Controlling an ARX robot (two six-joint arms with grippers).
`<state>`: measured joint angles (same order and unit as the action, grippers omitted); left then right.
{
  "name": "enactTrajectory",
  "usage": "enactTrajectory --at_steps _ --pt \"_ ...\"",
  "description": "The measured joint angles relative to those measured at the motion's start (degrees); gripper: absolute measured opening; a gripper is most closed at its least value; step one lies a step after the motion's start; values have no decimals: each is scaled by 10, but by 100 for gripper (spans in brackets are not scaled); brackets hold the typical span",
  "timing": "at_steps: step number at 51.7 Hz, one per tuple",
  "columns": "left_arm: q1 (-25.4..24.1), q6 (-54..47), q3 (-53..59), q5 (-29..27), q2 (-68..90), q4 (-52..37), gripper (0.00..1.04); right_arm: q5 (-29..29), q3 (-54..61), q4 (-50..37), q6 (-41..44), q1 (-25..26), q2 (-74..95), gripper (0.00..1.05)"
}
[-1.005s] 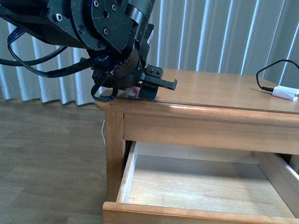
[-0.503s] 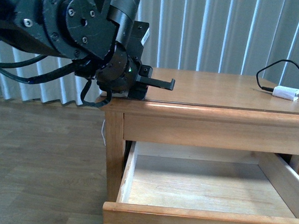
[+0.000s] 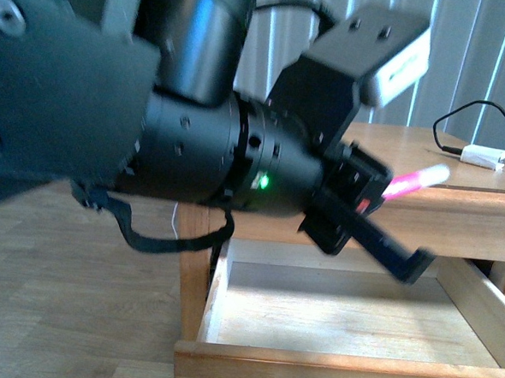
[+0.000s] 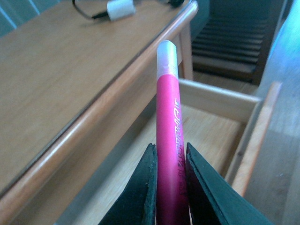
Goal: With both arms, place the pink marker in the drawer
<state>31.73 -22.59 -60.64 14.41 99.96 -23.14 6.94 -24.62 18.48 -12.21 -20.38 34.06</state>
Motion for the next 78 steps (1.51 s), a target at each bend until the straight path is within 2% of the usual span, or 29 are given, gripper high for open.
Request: enactTrajectory --at_steps 30,39,47,58,60,68,78 --pt "-11 -6 -52 -75 190 -42 15 0 0 0 0 0 0 96" --pt "-9 1 -52 -86 190 -60 41 0 0 0 0 0 0 96" --pt "-8 38 -28 -125 160 -73 62 0 0 0 0 0 0 96" --pt "-20 131 77 -190 2 -113 98 0 0 0 0 0 0 96" --pt "-25 137 98 -188 -30 -119 100 0 0 0 0 0 0 96" --pt "-48 156 196 -196 -175 -120 99 0 0 0 0 0 0 96" --pt "-72 167 315 -266 -400 -66 98 0 0 0 0 0 0 96"
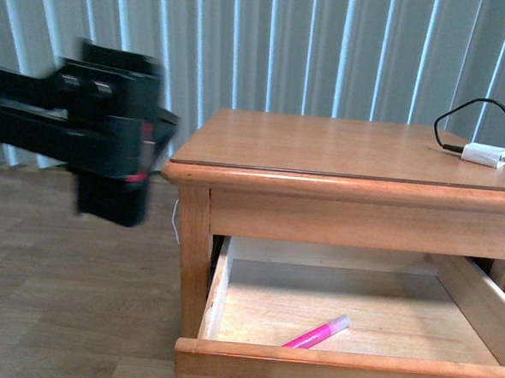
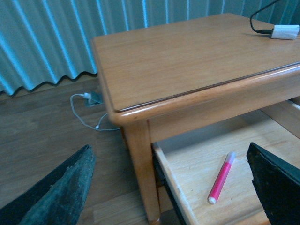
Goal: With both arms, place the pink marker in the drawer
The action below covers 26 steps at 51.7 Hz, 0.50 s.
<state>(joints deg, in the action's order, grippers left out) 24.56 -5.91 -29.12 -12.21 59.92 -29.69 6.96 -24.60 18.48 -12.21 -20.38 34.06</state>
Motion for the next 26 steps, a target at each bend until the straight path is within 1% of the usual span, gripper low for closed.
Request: enactTrajectory --at_steps 5,10,13,16,19,26 --pt "-23 0 46 -46 -118 54 98 0 0 0 0 0 0 96" --pt "-51 14 90 -73 -236 128 98 0 0 0 0 0 0 96" --pt "-54 29 113 -93 -292 173 98 0 0 0 0 0 0 96" --pt "-61 53 137 -96 -347 218 98 0 0 0 0 0 0 96" --pt "-65 68 154 -99 -379 237 98 0 0 0 0 0 0 96" --pt "-68 87 158 -100 -395 240 98 0 0 0 0 0 0 96"
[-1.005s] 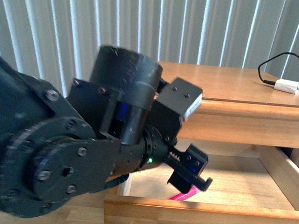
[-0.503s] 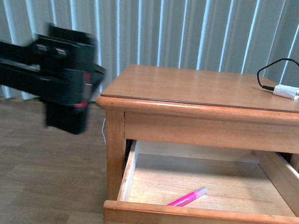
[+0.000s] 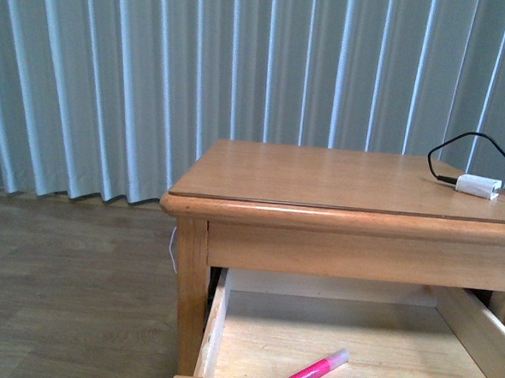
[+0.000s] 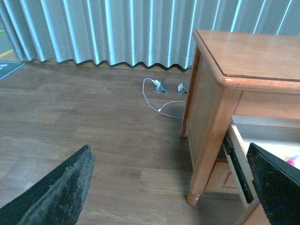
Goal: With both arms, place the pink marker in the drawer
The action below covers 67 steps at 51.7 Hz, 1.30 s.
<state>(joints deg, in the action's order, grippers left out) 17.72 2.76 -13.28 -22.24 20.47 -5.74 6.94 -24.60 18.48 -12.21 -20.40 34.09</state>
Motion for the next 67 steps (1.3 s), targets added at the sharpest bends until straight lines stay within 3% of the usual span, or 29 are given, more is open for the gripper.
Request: enactTrajectory --at_steps 3,9,20,24,29,67 --pt "-4 -2 1 15 -3 -2 96 0 0 0 0 0 0 96" --pt "-43 -16 24 94 -30 -7 75 0 0 0 0 0 0 96" --pt "-92 -22 61 141 -66 -7 37 0 0 0 0 0 0 96" --pt "-146 -23 72 208 -83 -3 21 0 0 0 0 0 0 96" --pt "-174 -23 80 215 -137 56 4 0 0 0 0 0 0 96" --pt "-176 -25 119 222 -203 60 4 0 0 0 0 0 0 96"
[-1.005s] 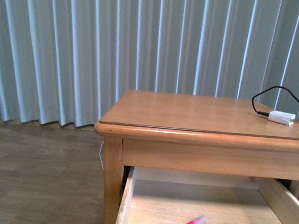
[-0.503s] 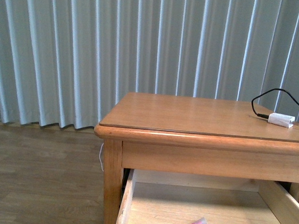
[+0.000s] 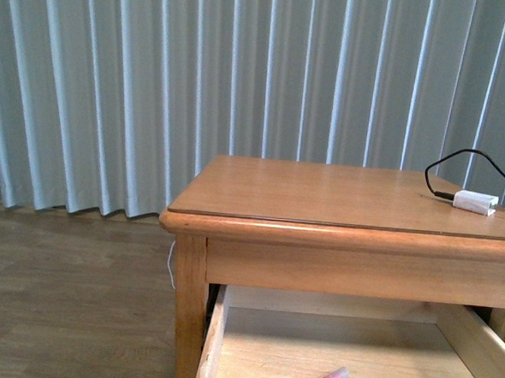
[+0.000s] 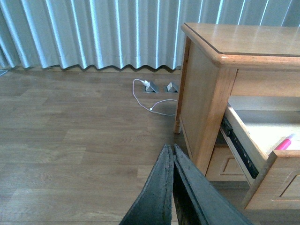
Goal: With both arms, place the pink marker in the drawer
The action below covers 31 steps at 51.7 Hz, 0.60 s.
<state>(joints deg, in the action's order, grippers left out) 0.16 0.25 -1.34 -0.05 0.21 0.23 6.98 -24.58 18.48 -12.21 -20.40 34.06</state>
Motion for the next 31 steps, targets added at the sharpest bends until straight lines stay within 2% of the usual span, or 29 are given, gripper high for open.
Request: enactTrajectory --at_steps 6,7,9,11,21,23,31 --pt "0 1 0 0 0 0 5 0 0 0 0 0 0 96" --pt "0 0 0 0 0 0 8 10 3 -8 5 -2 -2 96" --pt "0 0 0 0 0 0 17 83 37 -94 54 -11 -11 96" --pt "0 0 0 -1 0 0 24 87 40 -103 74 -4 -7 96" --pt "0 0 0 0 0 0 57 -14 47 -37 111 71 85 96" --pt "0 0 0 0 0 0 64 -36 54 -44 122 87 114 96" --pt "0 0 0 0 0 0 90 -45 68 -127 137 99 222 96"
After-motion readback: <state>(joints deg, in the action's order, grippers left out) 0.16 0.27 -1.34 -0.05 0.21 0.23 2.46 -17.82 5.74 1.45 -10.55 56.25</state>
